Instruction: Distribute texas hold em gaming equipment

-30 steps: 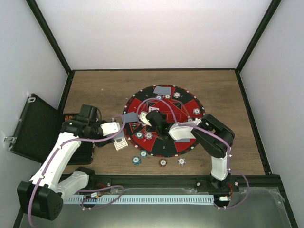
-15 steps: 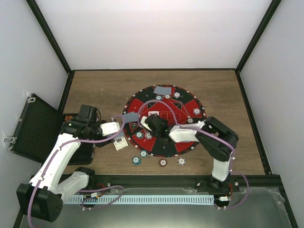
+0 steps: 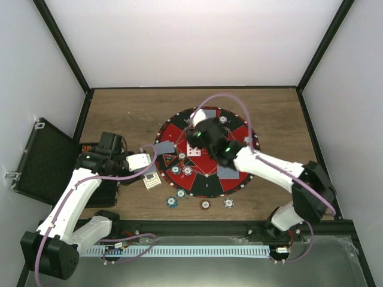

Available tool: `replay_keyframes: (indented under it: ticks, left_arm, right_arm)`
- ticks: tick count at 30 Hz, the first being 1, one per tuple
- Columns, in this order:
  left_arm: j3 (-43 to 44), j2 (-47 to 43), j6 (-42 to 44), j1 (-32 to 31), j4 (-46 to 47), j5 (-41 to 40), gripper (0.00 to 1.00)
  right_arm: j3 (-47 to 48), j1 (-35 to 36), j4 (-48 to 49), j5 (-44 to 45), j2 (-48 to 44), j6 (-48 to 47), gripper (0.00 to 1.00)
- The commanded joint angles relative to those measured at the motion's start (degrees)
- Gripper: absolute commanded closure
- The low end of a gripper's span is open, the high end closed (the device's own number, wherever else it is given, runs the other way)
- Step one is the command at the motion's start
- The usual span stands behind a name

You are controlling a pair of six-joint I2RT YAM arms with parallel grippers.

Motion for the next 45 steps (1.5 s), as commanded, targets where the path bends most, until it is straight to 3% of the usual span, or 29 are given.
replay_keyframes:
  ticks: [1, 4, 8, 12, 16, 24, 33, 45]
  left_arm:
    - [1.1, -0.97, 0.14, 0.26, 0.56, 1.34, 0.76]
    - [1.36, -0.89, 0.21, 0.27, 0.48, 1.4, 0.76]
    - [1.49, -0.88, 0.23, 0.25, 0.62, 1.58, 0.76]
    - [1.64, -0.5, 0.18, 0.28, 0.97, 1.83, 0.76]
    - [2.0, -0.01, 0.08, 0.26, 0.91, 1.96, 0.76]
    - [1.91, 0.41, 0.09, 0.24, 1.0, 1.78, 0.76]
    - [1.72, 0.31, 0.32, 0.24, 1.08, 1.52, 0.76]
    - [1.81, 0.29, 0.27, 0.29, 1.0, 1.43, 0.76]
  right_arm:
    - [5.58, -11.57, -5.19, -16.5, -7.79, 26.14, 0.0]
    - [0.52, -15.94, 0.59, -29.17, -14.58, 32.07, 0.0]
    - [-1.61, -16.17, 2.49, -44.46, -16.11, 34.06, 0.0]
    - [1.6, -16.15, -0.98, -59.56, -9.54, 43.42, 0.0]
    - [1.47, -14.88, 1.59, -71.29, -1.8, 53.26, 0.09]
    - [6.04, -6.86, 5.59, -78.23, 8.08, 58.34, 0.1]
    - [2.55, -5.41, 17.25, -82.96, 9.82, 67.07, 0.13]
    - [4.42, -2.27, 23.23, -84.24, 15.5, 71.97, 0.19]
